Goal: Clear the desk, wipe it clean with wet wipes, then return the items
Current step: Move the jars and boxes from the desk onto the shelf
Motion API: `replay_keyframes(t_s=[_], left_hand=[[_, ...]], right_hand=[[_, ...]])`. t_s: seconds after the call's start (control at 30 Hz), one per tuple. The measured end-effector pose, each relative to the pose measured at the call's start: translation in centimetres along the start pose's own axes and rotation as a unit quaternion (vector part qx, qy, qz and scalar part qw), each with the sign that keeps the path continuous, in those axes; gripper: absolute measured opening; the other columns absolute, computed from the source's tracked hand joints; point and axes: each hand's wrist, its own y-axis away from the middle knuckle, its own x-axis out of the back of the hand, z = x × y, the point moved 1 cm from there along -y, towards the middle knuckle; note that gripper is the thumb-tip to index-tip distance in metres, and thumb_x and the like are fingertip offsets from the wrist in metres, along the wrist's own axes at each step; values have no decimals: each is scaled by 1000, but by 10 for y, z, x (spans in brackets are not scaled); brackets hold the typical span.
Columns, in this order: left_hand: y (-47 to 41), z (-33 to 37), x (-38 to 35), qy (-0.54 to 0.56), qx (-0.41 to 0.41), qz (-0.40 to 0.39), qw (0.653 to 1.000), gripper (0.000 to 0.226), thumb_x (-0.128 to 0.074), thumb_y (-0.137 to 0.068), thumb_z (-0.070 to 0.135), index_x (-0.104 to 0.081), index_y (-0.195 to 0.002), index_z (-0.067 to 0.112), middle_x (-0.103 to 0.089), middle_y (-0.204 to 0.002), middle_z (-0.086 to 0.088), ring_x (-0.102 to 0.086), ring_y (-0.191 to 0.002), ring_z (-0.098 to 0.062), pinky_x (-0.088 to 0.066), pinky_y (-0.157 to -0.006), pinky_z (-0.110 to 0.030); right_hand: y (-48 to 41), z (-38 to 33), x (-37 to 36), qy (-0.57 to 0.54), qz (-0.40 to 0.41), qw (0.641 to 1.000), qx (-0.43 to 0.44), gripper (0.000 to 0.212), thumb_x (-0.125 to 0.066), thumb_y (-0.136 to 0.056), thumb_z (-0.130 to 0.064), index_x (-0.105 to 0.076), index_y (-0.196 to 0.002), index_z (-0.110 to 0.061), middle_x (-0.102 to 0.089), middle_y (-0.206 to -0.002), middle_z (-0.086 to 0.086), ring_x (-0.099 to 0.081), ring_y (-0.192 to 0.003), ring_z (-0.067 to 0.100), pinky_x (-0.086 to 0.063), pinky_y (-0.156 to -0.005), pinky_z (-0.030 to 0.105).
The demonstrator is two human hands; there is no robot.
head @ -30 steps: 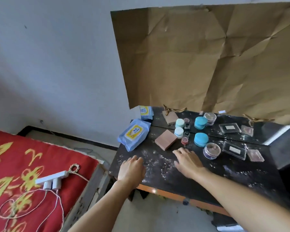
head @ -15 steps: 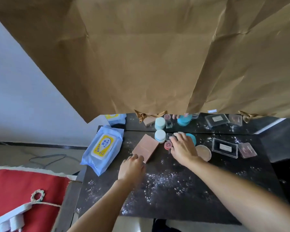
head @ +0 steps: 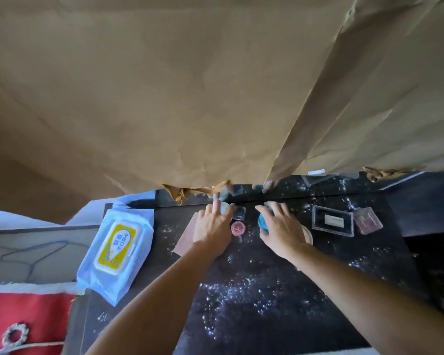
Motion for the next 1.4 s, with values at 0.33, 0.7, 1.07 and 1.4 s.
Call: replay_keyframes(t_s=[0.33, 0.7, 1.07, 1.4], left_hand=[[-4, 1, 1, 64, -3, 9, 998, 44, -52, -81, 10, -38, -122, 19, -45, -124, -10, -43, -107, -28, -38, -89, -37], [59, 4, 48, 65, -93, 56, 992, 52, -57, -86, 33, -36, -133, 24, -36, -131, -7, -36, -120, -26, -45, -95, -38], [113, 148, 63, 35, -233, 19, 972, 49, -48, -89, 46, -37, -131, 23, -43, -125, -5, -48, -115, -26, -44, -86, -39], [111, 341, 50, 24, -309, 14, 951, 47, -51, -87, 47, -41, -126, 23, -44, -124, -5, -51, -113, -27, -46, -87, -40]], right_hand=[[2, 2, 13, -53, -1, 999, 1, 58, -71, -77, -22, -46, -129, -23, -49, -119, 0, -47, -107, 23, -51, -76, 35], [89, 8, 55, -111, 109, 988, -23, 52, -70, -73, -34, -52, -119, -21, -53, -115, -3, -52, -104, 16, -47, -78, 28], [253, 93, 83, -98, 180, 962, -179, 59, -74, -69, -38, -53, -122, -23, -54, -113, -2, -53, -103, 19, -49, -81, 31], [364, 242, 97, -207, 213, 917, -267, 62, -75, -67, -33, -54, -124, -19, -52, -115, -1, -57, -102, 19, -48, -88, 31]])
